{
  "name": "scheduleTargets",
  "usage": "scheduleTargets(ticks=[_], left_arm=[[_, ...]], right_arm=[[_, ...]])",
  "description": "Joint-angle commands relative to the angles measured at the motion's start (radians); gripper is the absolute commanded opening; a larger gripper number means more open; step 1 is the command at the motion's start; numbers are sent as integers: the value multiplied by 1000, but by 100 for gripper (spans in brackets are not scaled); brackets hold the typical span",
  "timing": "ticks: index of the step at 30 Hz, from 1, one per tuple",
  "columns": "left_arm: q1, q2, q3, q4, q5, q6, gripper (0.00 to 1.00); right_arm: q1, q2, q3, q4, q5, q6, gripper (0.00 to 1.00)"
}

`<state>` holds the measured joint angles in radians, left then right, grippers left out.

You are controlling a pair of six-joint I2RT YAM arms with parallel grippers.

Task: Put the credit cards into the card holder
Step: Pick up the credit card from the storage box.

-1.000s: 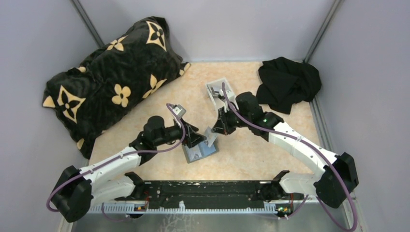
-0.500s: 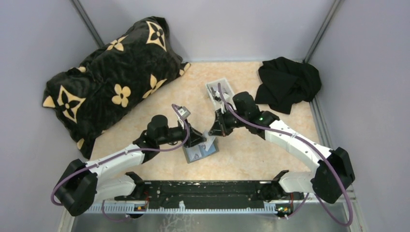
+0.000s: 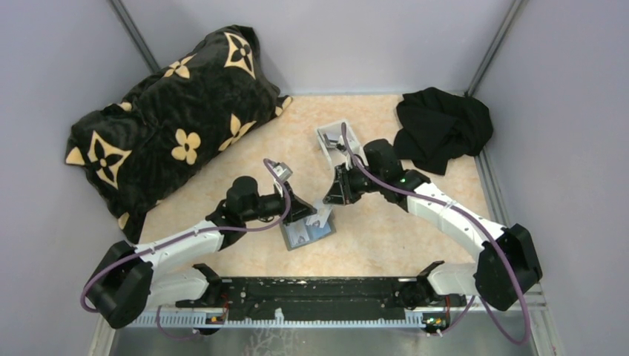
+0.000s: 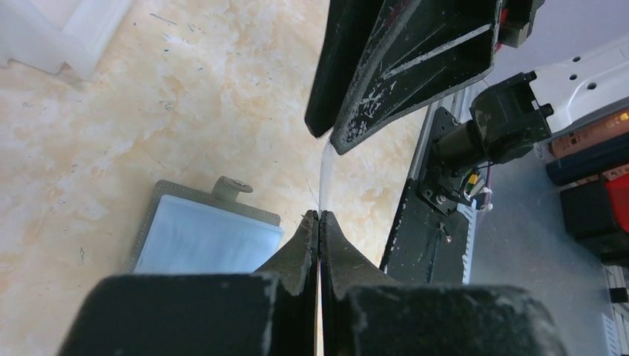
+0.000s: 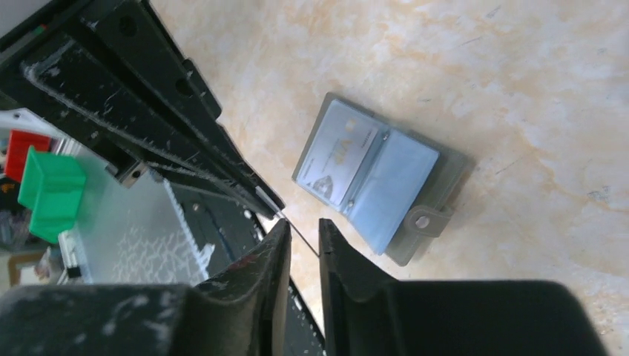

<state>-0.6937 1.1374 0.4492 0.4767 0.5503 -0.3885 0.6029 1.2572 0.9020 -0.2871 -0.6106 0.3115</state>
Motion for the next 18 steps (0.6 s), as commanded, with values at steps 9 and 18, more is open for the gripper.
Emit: scheduleTargets(ticks=[9,18], left_arm=[[4,-50,-124,-66,-508,-358,0],[-9,-91,-174,-120,-604,-601,0]], right_arm=[[11,-42,-32,122,295,5,40],[132,0,-54,151,468,-15,0]])
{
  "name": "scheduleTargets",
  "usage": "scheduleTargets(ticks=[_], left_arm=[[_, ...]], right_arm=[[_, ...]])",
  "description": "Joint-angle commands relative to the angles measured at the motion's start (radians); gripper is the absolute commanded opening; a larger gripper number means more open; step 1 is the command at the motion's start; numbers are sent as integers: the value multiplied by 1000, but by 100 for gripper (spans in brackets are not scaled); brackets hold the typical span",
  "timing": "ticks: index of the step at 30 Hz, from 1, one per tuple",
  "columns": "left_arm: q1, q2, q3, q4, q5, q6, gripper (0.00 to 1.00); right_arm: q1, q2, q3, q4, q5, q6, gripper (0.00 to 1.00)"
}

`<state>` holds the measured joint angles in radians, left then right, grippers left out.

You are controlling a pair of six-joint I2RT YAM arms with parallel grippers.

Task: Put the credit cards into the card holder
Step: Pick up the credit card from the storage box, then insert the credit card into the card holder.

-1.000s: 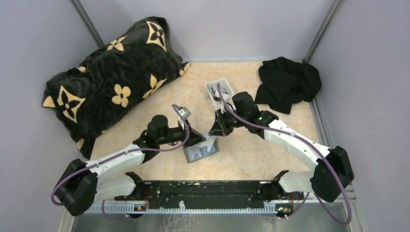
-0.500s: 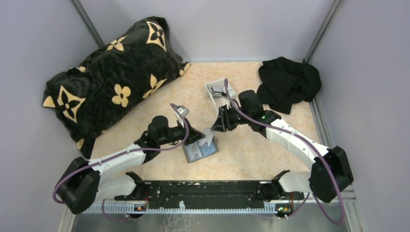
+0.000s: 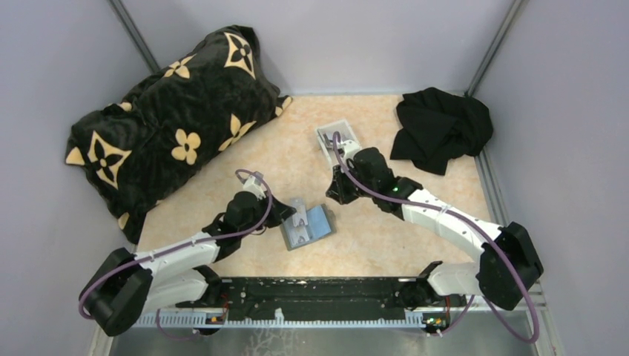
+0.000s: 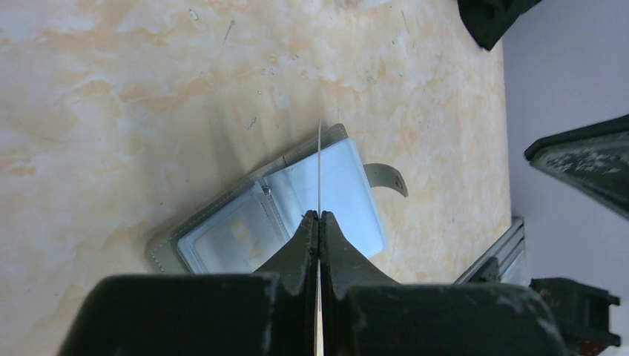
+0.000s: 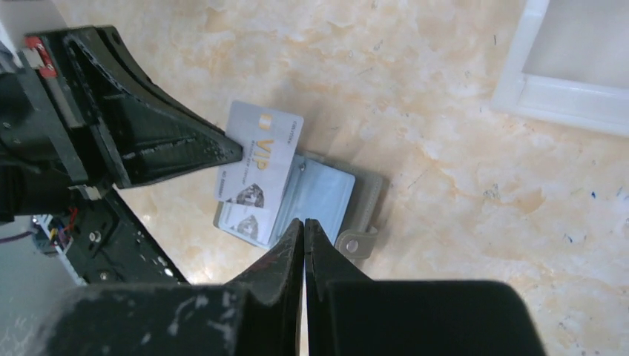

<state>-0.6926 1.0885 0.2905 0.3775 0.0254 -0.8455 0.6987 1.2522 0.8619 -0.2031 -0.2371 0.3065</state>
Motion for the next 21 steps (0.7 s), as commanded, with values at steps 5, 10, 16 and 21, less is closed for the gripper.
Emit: scheduleTargets(ticks=[5,10,16,21], left_arm=[[-34,-114,-46,-76,-125,-257,0],[-89,-161,-63,-122,-170,-342,0],[-205,-118,-36,-155,-249,-388,0],[-249,-95,-33,-184,-306,-422,0]], right_arm=[[95,51,-29,91,136,-4,0],[138,112,-36,120,158,0,0],[154,162,-48,146,173,2,0],[163,180,-65,163,176,3,0]])
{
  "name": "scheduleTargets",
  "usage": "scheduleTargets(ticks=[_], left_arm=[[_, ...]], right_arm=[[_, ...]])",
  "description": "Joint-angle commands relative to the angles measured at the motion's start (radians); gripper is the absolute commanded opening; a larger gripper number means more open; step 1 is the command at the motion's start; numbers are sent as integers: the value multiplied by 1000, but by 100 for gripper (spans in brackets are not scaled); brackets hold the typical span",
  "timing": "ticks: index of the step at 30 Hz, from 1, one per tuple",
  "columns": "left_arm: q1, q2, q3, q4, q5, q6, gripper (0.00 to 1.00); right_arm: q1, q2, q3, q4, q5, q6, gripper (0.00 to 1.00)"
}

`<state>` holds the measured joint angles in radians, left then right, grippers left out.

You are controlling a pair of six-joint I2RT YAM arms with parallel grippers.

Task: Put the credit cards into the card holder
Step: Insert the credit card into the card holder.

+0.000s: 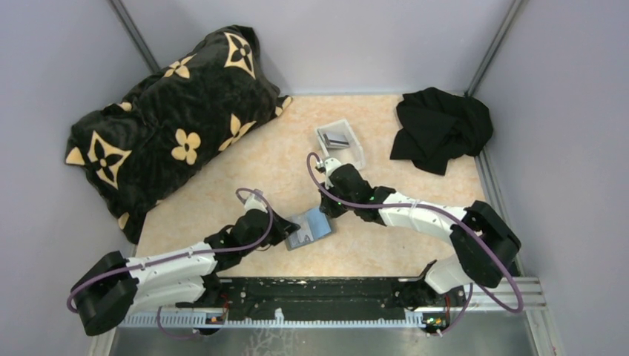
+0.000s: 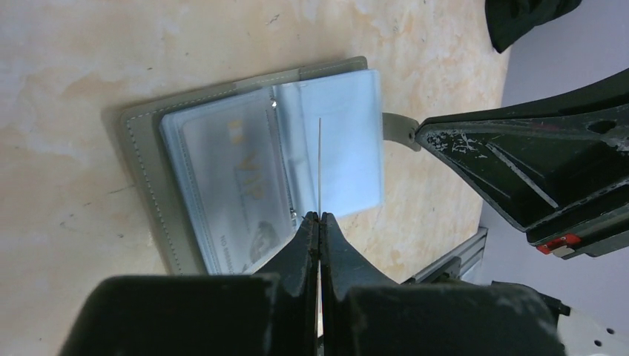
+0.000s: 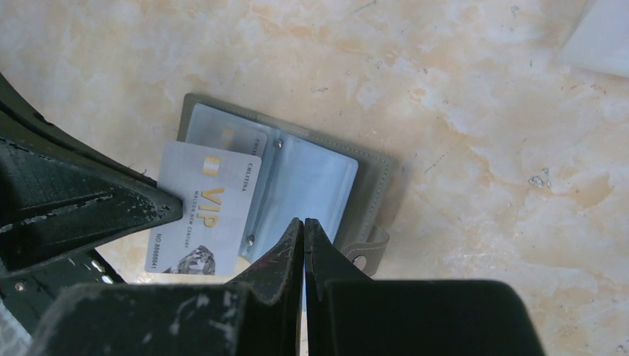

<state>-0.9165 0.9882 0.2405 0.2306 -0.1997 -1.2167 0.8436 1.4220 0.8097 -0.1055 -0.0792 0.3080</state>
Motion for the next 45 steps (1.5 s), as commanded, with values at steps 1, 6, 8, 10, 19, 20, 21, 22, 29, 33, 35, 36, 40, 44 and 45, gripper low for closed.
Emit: scheduleTargets(ticks=[1,6,8,10,19,20,21,22,29,33,35,36,40,44,45], left_arm=[[-29,2,13,-39,-92,-54,0],[-32,-2,-14,-8,-129,-68,0],[-32,16,-17,9,-127,-71,0],[-32,37,-9,16,-123,-70,0],[-32,89,-1,72,-118,-70,0],[-32,90,-1,76,-118,-70,0],[-32,93,-1,80,-118,-70,0],[-32,93,-1,85,-117,-70,0],[-32,111,1,104,-115,-69,0],[-32,132,3,122,-107,-69,0],[-33,140,6,124,-103,-67,0],[-32,142,6,126,-102,-67,0],[-32,153,5,128,-102,-70,0],[-32,162,2,135,-102,-72,0],[-32,166,2,135,-102,-74,0]], right_arm=[[17,13,-17,70,17,2,0],[19,37,-19,80,13,-3,0],[19,46,-19,84,12,-3,0],[18,55,-18,87,12,-4,0],[19,83,-23,98,19,-7,0],[19,86,-24,100,20,-7,0],[19,90,-27,103,21,-7,0],[19,94,-28,103,24,-7,0],[19,117,-48,109,49,0,0],[19,127,-55,112,56,5,0],[19,130,-56,110,59,6,0],[19,132,-56,110,59,6,0],[19,139,-58,114,55,9,0],[19,143,-64,119,51,13,0],[19,144,-65,120,51,13,0]])
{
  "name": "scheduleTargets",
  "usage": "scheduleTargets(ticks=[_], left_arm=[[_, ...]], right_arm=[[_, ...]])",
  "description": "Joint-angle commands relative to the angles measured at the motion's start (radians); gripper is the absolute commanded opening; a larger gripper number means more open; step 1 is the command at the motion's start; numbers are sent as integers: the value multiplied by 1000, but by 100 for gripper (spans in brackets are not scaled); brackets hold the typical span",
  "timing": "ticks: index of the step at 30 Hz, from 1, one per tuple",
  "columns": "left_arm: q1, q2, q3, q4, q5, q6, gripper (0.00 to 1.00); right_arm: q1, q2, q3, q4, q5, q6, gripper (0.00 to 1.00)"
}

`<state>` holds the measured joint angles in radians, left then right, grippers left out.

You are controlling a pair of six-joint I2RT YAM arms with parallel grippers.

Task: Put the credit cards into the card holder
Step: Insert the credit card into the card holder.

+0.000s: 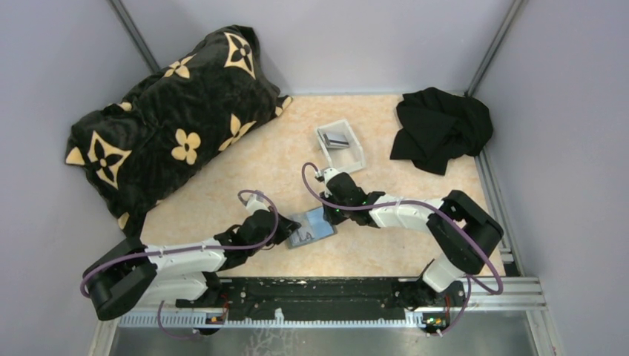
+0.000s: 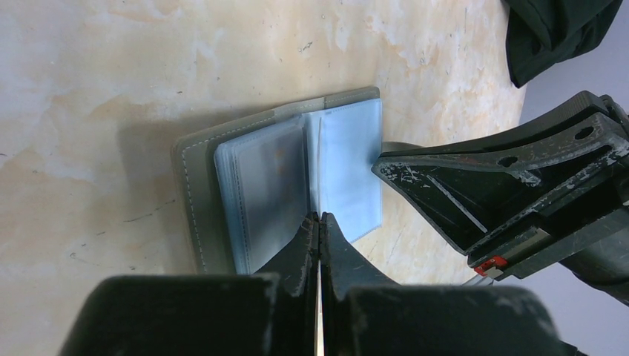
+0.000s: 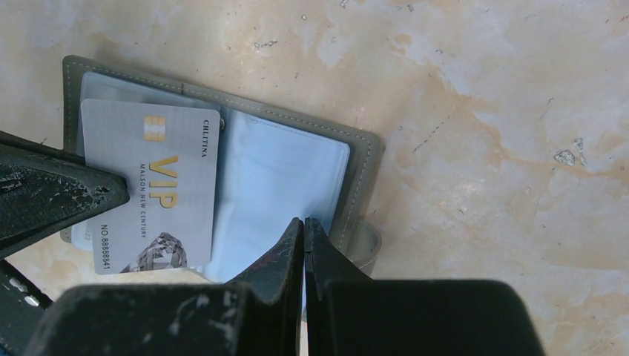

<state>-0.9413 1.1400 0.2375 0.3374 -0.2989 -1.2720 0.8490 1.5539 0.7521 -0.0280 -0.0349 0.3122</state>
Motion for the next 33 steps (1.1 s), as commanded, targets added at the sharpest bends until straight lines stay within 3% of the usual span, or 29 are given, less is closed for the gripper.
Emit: scheduleTargets(ticks=[1,33], left_arm=[[-7,20,5,30,0,-19,0],[-7,109,-12,102,-13,-42,0]], right_arm=[[14,12,-9,43,7,10,0],[14,22,-28,38,12,18,0]])
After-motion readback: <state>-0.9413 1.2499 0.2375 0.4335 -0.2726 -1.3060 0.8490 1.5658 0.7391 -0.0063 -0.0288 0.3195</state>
